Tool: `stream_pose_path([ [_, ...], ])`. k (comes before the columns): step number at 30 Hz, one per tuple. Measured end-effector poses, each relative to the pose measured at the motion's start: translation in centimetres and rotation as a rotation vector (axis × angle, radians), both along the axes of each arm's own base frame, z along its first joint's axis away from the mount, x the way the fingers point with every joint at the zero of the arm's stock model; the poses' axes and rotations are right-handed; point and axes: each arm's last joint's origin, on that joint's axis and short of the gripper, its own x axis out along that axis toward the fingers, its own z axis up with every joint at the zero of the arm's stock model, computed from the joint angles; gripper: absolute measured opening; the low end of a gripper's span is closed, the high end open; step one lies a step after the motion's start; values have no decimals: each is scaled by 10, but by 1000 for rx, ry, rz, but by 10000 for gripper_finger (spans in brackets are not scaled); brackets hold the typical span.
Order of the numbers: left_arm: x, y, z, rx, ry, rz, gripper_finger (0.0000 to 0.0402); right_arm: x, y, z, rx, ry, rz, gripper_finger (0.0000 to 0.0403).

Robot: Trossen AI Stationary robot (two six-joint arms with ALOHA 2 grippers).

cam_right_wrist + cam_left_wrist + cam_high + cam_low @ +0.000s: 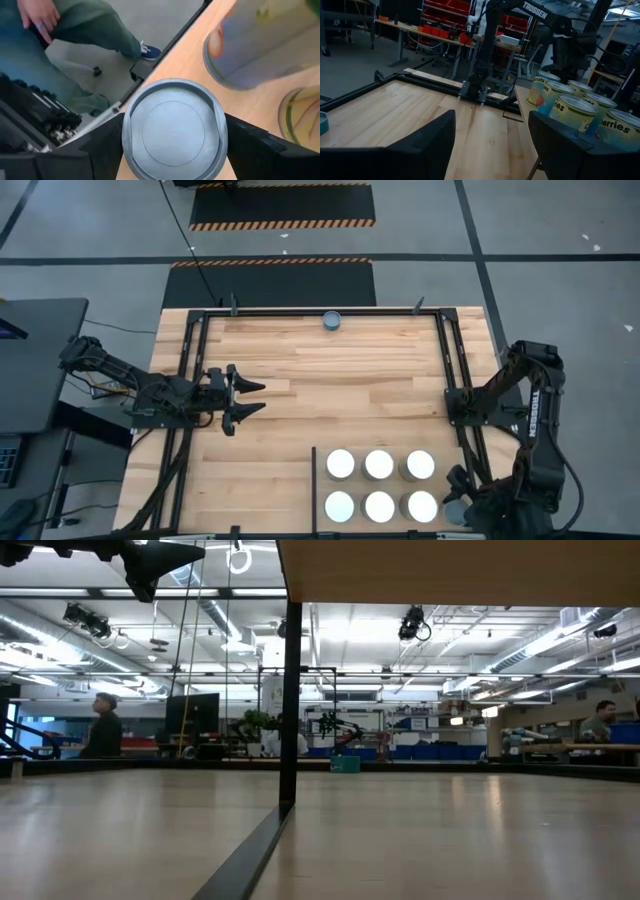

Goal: Pick and place cans onto a shelf
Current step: Put the canned mushrooms on the shelf, then put the canned tuna on the shelf

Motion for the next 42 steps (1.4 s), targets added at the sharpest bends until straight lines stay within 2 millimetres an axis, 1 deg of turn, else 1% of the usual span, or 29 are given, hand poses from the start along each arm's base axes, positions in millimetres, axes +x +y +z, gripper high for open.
stream_pose_path([
  [4, 0, 0, 0, 0, 0, 0, 256, 3, -6, -2, 13, 30, 14, 301],
  [9, 0, 0, 0, 0, 0, 0, 256, 6, -6, -4, 27, 46, 34, 304],
  [18, 0, 0, 0, 0, 0, 0, 256, 12, -11, -7, 18, 144, 47, 341],
  [23, 0, 0, 0, 0, 0, 0, 256, 16, -15, -6, 20, 197, 71, 350],
  [26, 0, 0, 0, 0, 0, 0, 256, 16, -17, -3, 9, 206, 95, 351],
  [35, 0, 0, 0, 0, 0, 0, 256, 14, -21, 15, 73, 171, 125, 351],
  [39, 0, 0, 0, 0, 0, 0, 256, 12, -27, 23, 104, 156, 120, 350],
  [42, 0, 0, 0, 0, 0, 0, 256, 9, -35, 31, 129, 150, 114, 349],
])
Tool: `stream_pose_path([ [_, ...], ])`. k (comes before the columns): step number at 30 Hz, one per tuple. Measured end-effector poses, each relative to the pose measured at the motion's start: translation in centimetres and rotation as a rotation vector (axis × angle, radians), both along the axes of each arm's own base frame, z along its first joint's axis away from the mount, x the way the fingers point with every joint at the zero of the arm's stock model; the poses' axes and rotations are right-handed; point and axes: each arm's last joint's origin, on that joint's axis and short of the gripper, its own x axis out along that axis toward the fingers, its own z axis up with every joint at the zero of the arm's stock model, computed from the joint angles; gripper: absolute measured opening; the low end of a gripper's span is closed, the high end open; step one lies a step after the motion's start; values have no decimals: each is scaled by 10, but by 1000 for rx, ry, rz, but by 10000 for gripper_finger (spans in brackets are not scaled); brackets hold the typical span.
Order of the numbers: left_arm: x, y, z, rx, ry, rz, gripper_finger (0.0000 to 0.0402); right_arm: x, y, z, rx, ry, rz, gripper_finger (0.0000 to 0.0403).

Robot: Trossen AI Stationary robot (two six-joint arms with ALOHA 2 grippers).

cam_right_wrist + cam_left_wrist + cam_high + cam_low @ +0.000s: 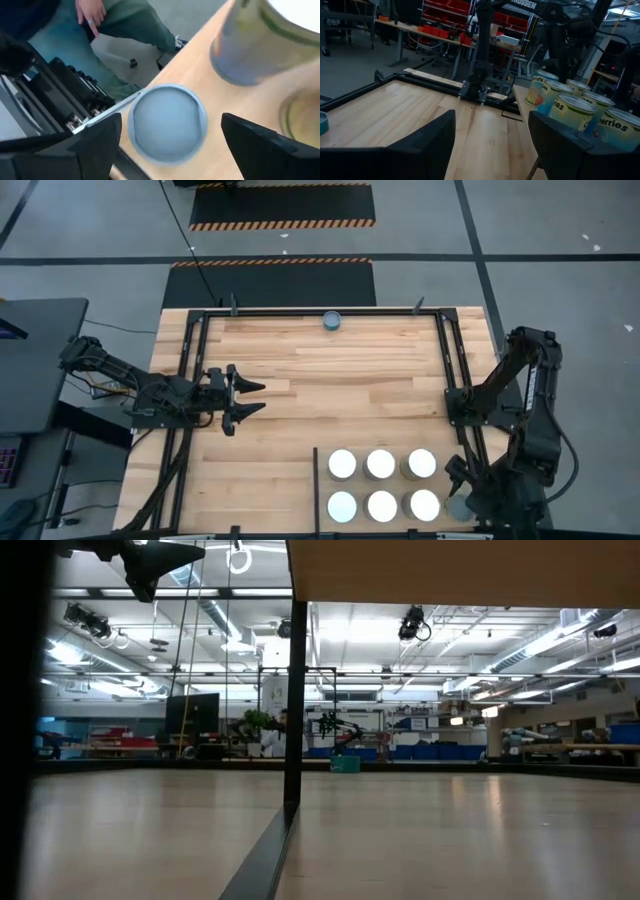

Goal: Pick and place cans onto a shelf
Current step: Put the canned tuna on the shelf

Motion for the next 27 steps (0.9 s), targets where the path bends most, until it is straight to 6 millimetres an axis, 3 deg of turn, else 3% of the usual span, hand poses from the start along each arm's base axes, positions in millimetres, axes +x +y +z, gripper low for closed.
stream_pose_path([
  [7, 0, 0, 0, 0, 0, 0, 256, -9, -27, 10, -72, 10, -32, 349],
  [14, 0, 0, 0, 0, 0, 0, 256, -12, -31, -1, -178, 21, -16, 349],
  [19, 0, 0, 0, 0, 0, 0, 256, -7, -42, -3, -245, 71, -103, 349],
  [27, 0, 0, 0, 0, 0, 0, 256, -10, -73, 17, -169, 63, -146, 348],
])
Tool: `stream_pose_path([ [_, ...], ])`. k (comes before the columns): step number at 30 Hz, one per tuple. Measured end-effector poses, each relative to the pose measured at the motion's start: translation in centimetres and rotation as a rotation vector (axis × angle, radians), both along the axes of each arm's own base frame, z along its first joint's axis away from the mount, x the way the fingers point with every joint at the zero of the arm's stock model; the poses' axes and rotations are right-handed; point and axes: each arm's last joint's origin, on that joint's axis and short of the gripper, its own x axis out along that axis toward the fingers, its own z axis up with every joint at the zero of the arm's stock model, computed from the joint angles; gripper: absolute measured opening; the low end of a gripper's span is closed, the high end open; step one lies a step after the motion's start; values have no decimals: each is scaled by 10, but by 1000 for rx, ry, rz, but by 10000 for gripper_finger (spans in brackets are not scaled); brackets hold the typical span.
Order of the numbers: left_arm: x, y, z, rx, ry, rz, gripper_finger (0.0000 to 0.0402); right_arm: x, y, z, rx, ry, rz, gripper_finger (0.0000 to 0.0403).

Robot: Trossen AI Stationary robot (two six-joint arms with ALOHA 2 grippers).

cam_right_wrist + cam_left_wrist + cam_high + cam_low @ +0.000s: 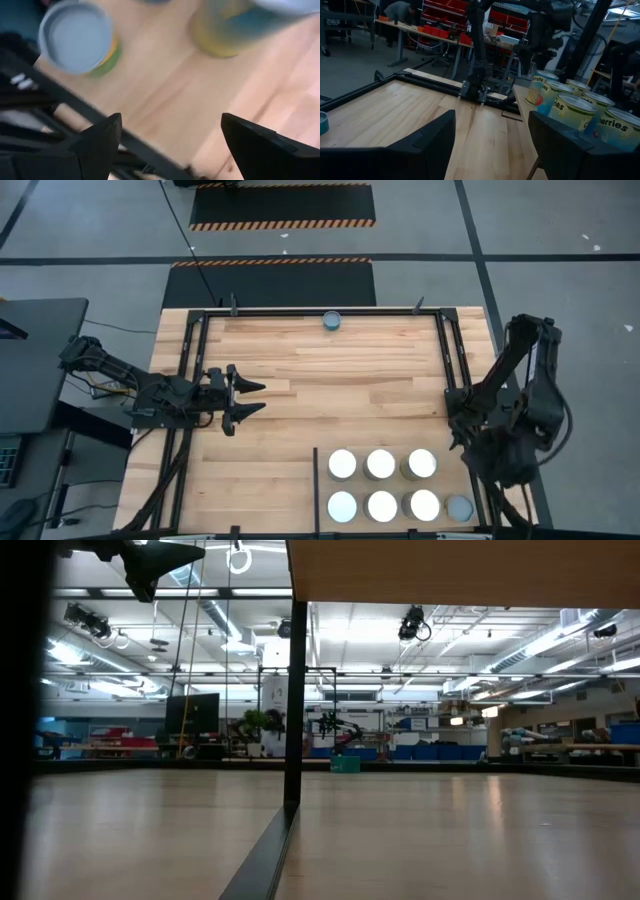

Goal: Pick and place cans onto a shelf
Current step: Put the canned tuna on the shelf

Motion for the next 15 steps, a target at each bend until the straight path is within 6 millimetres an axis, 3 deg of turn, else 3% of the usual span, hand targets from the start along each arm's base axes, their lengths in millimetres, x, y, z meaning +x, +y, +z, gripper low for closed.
stream_pose_path([
  [7, 0, 0, 0, 0, 0, 0, 256, -2, -41, 25, 49, -272, -142, 348],
  [15, 0, 0, 0, 0, 0, 0, 256, -4, -65, 56, 325, -451, -102, 348],
])
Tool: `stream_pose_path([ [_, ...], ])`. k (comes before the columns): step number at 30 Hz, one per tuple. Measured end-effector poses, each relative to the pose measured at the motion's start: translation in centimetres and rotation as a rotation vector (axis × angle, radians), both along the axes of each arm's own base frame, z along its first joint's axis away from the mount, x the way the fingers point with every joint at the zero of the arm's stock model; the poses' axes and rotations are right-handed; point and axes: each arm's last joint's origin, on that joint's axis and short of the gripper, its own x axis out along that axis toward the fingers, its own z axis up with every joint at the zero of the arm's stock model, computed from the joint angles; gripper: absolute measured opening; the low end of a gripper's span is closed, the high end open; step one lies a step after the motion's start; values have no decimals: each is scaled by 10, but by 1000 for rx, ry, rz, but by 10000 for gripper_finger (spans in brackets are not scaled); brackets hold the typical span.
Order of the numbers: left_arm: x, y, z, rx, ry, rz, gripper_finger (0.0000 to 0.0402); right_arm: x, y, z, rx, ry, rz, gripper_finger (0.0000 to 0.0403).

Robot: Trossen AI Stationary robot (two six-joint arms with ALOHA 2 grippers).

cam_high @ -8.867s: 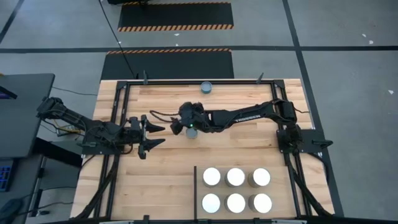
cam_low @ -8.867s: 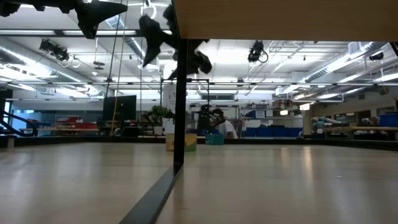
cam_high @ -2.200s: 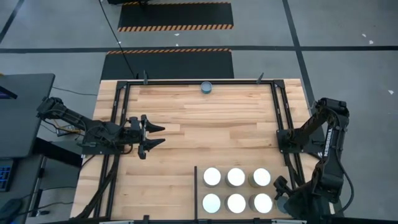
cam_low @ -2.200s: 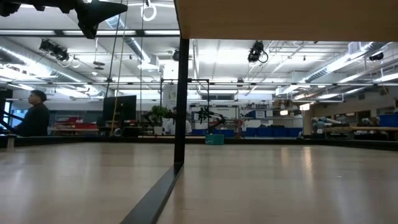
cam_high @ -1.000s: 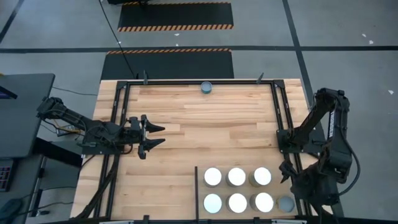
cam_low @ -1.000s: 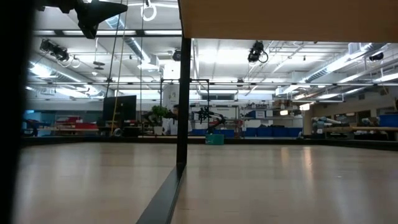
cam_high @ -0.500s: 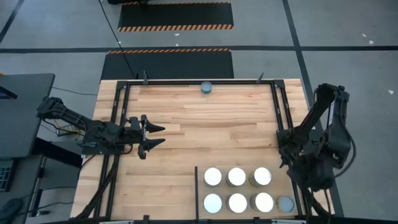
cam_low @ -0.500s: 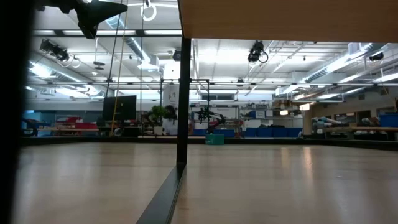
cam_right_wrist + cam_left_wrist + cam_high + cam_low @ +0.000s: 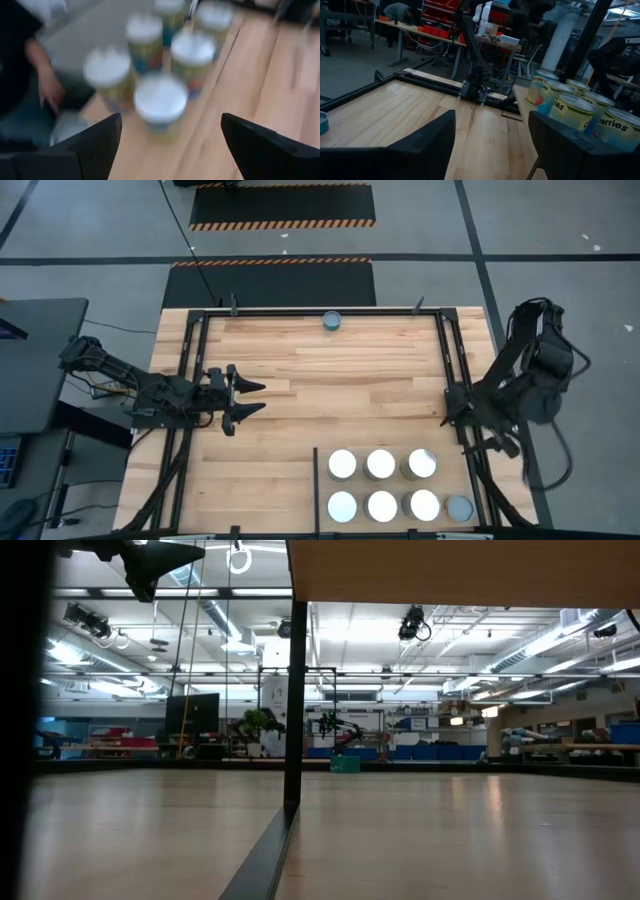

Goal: Pick and place cans onto a shelf
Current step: Put the canned tuna on the shelf

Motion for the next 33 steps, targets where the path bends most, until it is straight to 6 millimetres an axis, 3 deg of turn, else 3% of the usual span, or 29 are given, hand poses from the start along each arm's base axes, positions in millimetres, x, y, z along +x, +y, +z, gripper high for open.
stream_pose_path([
  [7, 0, 0, 0, 0, 0, 0, 256, 30, -1, 24, 107, -264, -107, 348],
  [14, 0, 0, 0, 0, 0, 0, 256, 92, -8, 21, -2, -352, -279, 348],
  [22, 0, 0, 0, 0, 0, 0, 256, 159, -52, 5, -78, -345, -570, 348],
  [33, 0, 0, 0, 0, 0, 0, 256, 213, -111, -33, -27, -199, -832, 348],
])
